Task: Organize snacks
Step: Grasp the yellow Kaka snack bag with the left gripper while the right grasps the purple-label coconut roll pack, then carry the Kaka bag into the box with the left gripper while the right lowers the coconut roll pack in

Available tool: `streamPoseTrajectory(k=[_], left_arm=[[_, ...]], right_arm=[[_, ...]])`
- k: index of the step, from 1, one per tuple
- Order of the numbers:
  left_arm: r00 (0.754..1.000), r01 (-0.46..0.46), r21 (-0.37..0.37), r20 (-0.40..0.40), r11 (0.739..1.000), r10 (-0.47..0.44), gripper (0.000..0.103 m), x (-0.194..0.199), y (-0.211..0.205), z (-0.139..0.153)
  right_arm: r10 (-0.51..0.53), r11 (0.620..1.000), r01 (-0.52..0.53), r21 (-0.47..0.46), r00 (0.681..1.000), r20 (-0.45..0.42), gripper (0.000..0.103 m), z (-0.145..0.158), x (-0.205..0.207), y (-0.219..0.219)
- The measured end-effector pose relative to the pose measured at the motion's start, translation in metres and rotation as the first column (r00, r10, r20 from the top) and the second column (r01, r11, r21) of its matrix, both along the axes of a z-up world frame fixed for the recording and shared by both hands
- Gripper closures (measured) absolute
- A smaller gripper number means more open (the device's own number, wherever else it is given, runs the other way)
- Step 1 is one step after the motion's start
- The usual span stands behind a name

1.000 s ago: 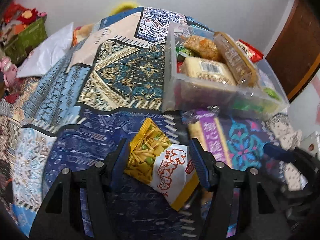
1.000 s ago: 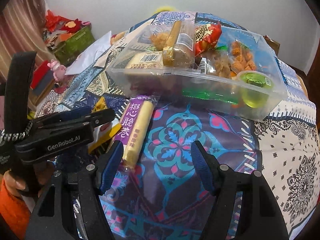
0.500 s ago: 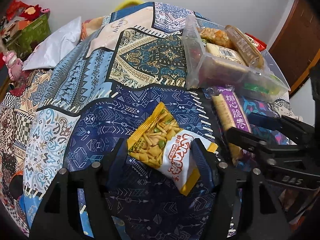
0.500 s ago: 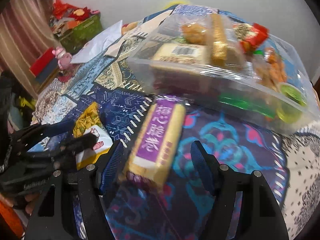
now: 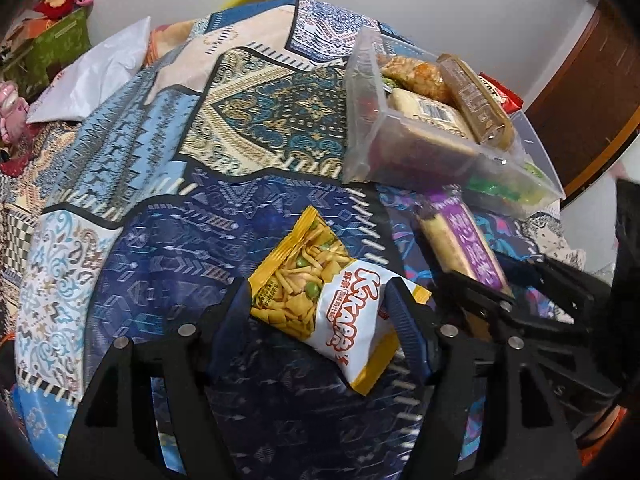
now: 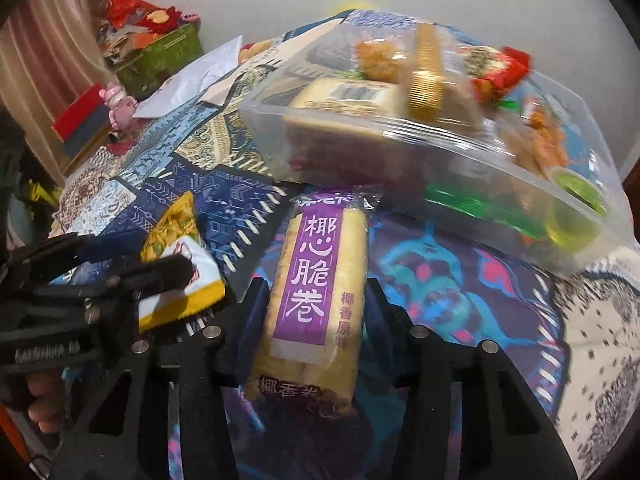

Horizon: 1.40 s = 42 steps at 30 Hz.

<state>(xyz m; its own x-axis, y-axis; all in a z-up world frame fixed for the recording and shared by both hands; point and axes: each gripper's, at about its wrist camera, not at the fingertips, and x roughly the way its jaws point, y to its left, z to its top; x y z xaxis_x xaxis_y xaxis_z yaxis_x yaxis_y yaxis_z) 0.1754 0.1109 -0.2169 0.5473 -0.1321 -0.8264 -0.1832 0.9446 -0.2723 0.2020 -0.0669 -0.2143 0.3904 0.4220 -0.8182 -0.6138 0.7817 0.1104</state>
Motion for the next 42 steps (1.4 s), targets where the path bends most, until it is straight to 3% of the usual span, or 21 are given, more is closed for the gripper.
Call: streamPoseTrajectory(k=[5,9,14,19,24,30,33,42], left_arm=[[1.000,0.011,0.006,-0.004,1.000,-0.011,0.035,0.012,-0.015,0.003],[1.000,0.021,0.019,-0.008,1.000,-0.021,0.028,0.024,-0.027,0.003],[0.999,0.031,0.090,-0.017,0.995,-0.030,0.028,0.040,-0.045,-0.003],[0.999,0.046,0.176,-0.008,0.983,-0.045,0.043,0.034,-0.056,-0.006],[0.998,0.065,0.170,-0.005,0.983,-0.065,0.055,0.023,-0.056,-0.001],[0.996,0.083,0.180,0.019,0.980,-0.088,0.067,0.007,-0.062,0.013],[0.995,0.082,0.168,0.033,0.982,-0.089,0.074,0.002,-0.062,0.020],[0.988,0.084,0.157,0.114,0.984,-0.102,0.078,-0.007,-0.064,0.054]], right_arm=[[-0.038,0.999,0.038,0.009,0.999,0.032,0.061,0.010,-0.005,-0.026],[-0.050,0.998,0.049,0.026,0.998,0.038,0.063,0.016,-0.008,-0.044],[-0.060,0.998,0.059,0.021,0.998,0.038,0.063,0.013,-0.008,-0.052],[-0.058,0.998,0.058,0.017,0.998,-0.011,0.062,0.002,-0.003,-0.053],[-0.033,0.999,0.033,0.000,0.999,-0.026,0.059,-0.002,0.000,-0.045],[-0.018,0.999,0.019,-0.031,1.000,0.016,0.061,-0.006,-0.003,-0.032],[-0.028,1.000,0.028,-0.005,0.999,0.023,0.061,-0.001,-0.007,-0.038],[-0.070,0.996,0.062,0.071,0.991,0.117,0.061,0.039,-0.022,-0.060]])
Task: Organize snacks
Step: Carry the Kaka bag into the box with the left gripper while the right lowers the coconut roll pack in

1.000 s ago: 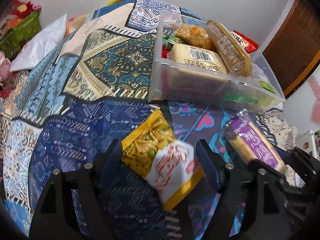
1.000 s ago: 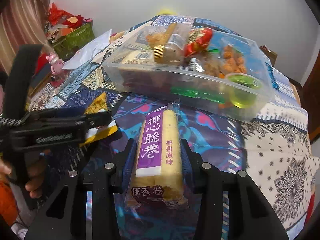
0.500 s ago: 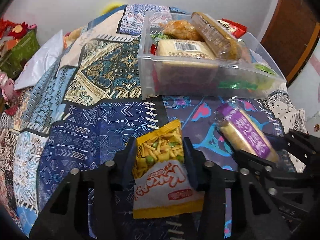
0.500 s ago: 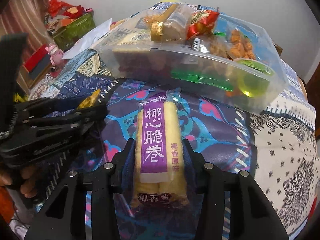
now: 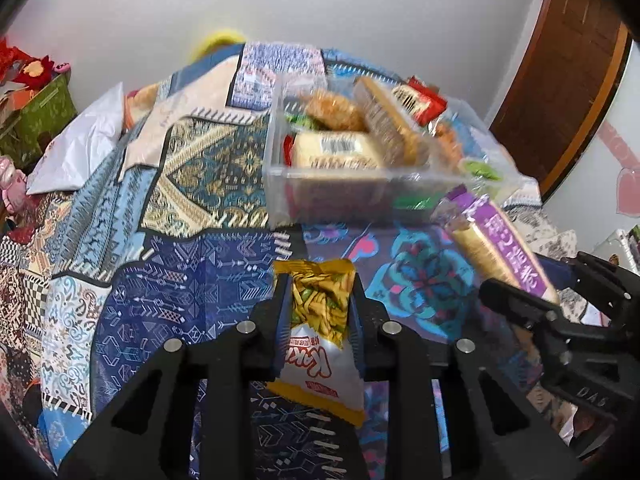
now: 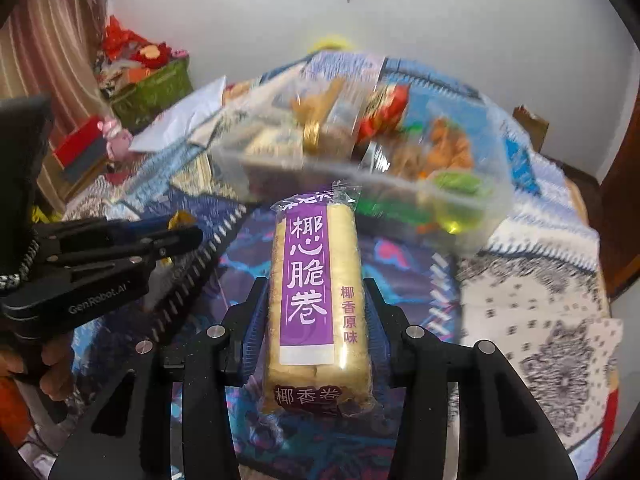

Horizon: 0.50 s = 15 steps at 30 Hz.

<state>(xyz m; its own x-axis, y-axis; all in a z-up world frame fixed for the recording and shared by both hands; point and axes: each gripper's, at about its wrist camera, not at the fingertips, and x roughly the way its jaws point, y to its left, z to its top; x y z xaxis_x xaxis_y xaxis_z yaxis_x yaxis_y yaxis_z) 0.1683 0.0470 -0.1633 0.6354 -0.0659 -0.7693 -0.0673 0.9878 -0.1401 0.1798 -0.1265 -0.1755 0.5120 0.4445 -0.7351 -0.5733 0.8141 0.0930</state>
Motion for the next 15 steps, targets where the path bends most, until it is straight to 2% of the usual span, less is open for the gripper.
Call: streamPoseTrajectory(k=[6,15], left_arm=[[0.998,0.001,-0.013,0.061,1.000,0.000,0.078,0.001,-0.001,0.027],[0.984,0.000,-0.020,0.177,1.000,0.004,0.078,0.020,0.000,0.074]], right_arm=[[-0.032,0.998,0.029,0.047,0.997,0.069,0.061,0.029,0.000,-0.011],[-0.096,0.992,0.084,0.092,0.987,0.127,0.061,0.052,0.021,-0.024]])
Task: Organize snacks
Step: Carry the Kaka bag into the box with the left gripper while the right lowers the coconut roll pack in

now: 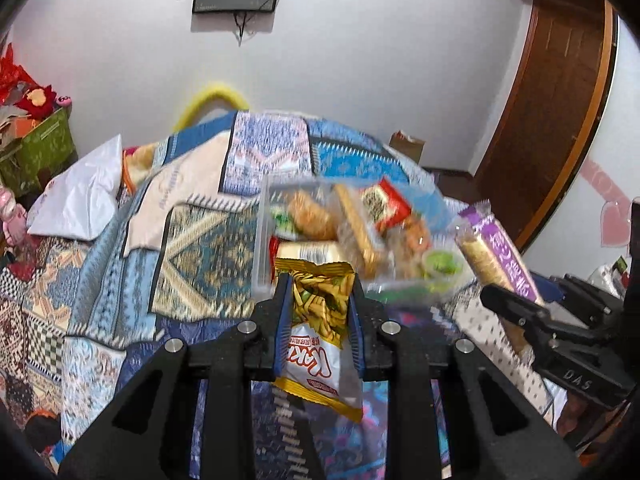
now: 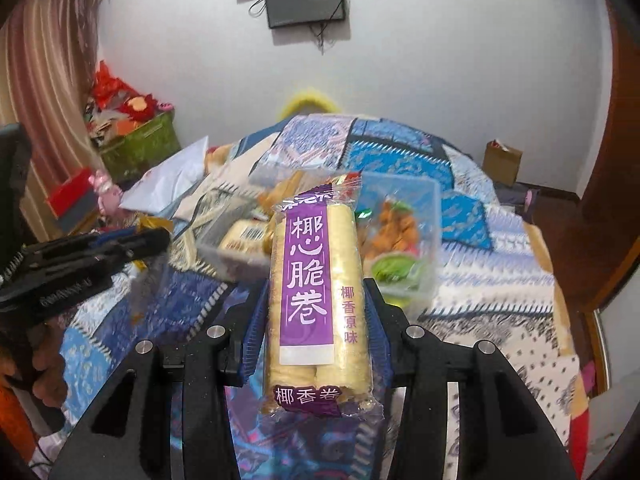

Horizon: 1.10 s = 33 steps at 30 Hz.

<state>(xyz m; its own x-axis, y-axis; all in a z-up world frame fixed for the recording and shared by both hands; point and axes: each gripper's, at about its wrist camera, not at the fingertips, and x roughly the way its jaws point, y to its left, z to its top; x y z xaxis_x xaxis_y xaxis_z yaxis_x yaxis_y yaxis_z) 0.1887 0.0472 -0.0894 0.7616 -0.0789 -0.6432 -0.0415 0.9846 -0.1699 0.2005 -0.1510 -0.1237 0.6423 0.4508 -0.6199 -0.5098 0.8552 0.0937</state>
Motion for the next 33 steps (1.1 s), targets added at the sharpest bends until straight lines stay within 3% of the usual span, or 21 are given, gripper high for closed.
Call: streamPoseTrajectory(k=[11,22,33], left_arm=[[0.999,-0.010,0.036,0.052,0.999,0.008,0.078,0.050,-0.004,0.016],[0.998,-0.057,0.033,0.007,0.998,0.057,0.078,0.106,0.004,-0.015],[0.997,-0.048,0.045,-0.053,0.998,0.051,0.078,0.131,-0.002,-0.045]], right_arm=[[-0.042,0.998,0.041,0.043,0.999,0.035,0.061,0.015,0.032,-0.004],[-0.071,0.995,0.072,0.062,0.997,-0.022,0.061,-0.005,0.073,0.008],[-0.085,0.995,0.090,0.049,0.992,-0.094,0.061,-0.033,0.096,0.008]])
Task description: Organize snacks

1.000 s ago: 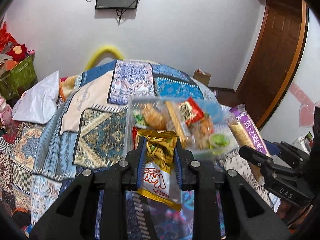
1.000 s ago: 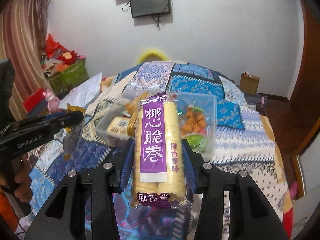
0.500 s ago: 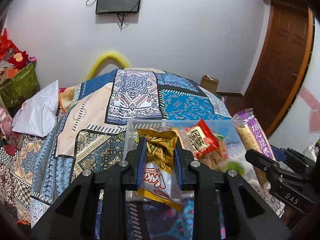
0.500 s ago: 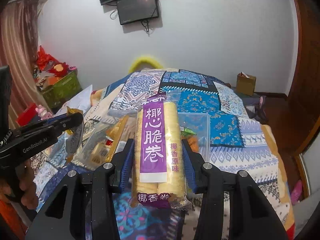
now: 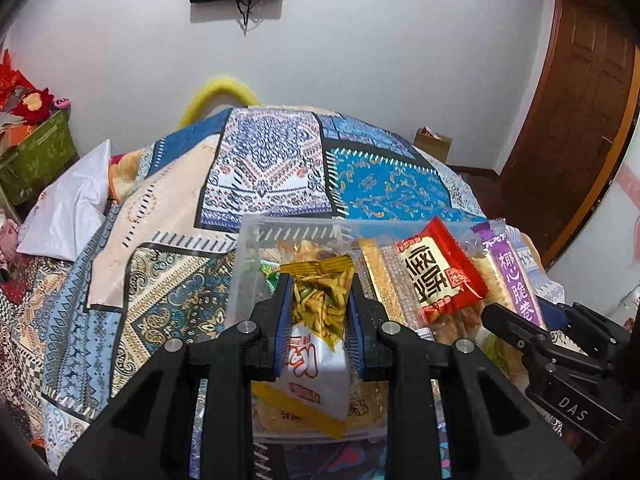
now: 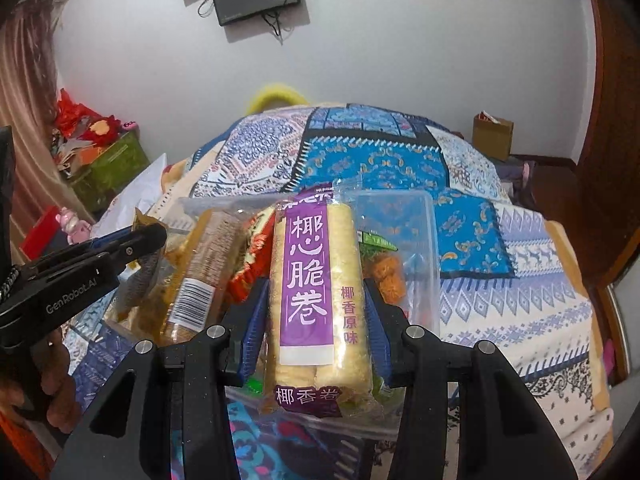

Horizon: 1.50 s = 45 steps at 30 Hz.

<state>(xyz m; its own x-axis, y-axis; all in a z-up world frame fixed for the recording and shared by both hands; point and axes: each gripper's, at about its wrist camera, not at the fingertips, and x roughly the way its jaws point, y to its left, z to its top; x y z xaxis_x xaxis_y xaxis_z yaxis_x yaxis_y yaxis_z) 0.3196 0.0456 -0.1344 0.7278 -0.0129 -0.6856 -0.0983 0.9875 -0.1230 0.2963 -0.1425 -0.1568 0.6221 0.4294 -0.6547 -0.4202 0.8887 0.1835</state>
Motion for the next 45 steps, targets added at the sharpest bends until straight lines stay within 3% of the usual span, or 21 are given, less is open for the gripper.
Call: streamPoseTrajectory(k=[2,4,6,7,11,15,25,32,34,35,40,41,42,45], left_arm=[[1.000,-0.002,-0.005,-0.004,1.000,0.001,0.077,0.002,0.000,-0.001],[1.000,0.006,-0.018,-0.012,1.000,-0.006,0.066,0.003,0.000,-0.002],[1.000,0.017,-0.044,-0.024,0.999,-0.018,0.043,0.004,0.001,-0.004],[0.999,0.019,-0.049,-0.026,0.999,-0.020,0.041,0.003,0.001,-0.004],[0.999,0.021,-0.038,-0.033,0.999,-0.022,0.041,-0.001,0.000,-0.002],[1.000,0.023,-0.046,-0.014,0.999,-0.023,0.041,-0.012,0.001,0.010],[0.992,0.042,-0.034,0.124,0.999,-0.037,0.041,-0.074,-0.003,0.073],[0.951,0.057,0.008,0.304,0.998,-0.057,0.041,-0.146,-0.012,0.134],[0.934,0.057,0.024,0.352,0.998,-0.062,0.041,-0.168,-0.015,0.148],[0.927,0.056,0.027,0.371,0.998,-0.062,0.041,-0.178,-0.016,0.154],[0.902,0.050,0.018,0.429,0.999,-0.053,0.031,-0.211,-0.015,0.170],[0.897,0.049,0.020,0.438,0.999,-0.053,0.025,-0.217,-0.016,0.173],[0.894,0.048,0.026,0.445,0.999,-0.054,0.017,-0.222,-0.017,0.175],[0.882,0.029,0.055,0.468,0.998,-0.051,0.011,-0.235,-0.022,0.177]], right_arm=[[0.002,1.000,-0.002,0.006,1.000,-0.018,0.061,-0.003,0.003,-0.001],[0.007,1.000,-0.006,0.012,0.999,-0.035,0.060,-0.006,0.004,-0.001],[0.009,1.000,-0.009,0.010,0.999,-0.043,0.060,-0.007,0.005,-0.001],[0.011,1.000,-0.010,0.005,0.999,-0.047,0.060,-0.007,0.005,-0.001],[0.017,1.000,-0.018,-0.023,0.998,-0.057,0.058,-0.007,0.007,0.001],[0.001,1.000,-0.002,-0.024,0.999,-0.035,0.043,0.003,0.001,-0.004],[-0.003,0.999,0.000,0.040,0.997,0.082,0.043,0.064,-0.039,-0.029],[0.018,0.996,-0.039,0.085,0.972,0.234,0.042,0.118,-0.095,-0.043],[0.020,0.993,-0.052,0.106,0.959,0.281,0.026,0.133,-0.113,-0.047],[0.014,0.992,-0.051,0.115,0.953,0.304,0.023,0.138,-0.120,-0.049],[0.014,0.989,-0.070,0.130,0.921,0.389,0.019,0.158,-0.155,-0.053],[0.016,0.989,-0.074,0.130,0.916,0.400,0.018,0.160,-0.160,-0.053],[0.015,0.989,-0.073,0.127,0.912,0.410,0.015,0.160,-0.164,-0.053],[0.004,0.990,-0.064,0.127,0.903,0.430,0.005,0.159,-0.175,-0.053]])
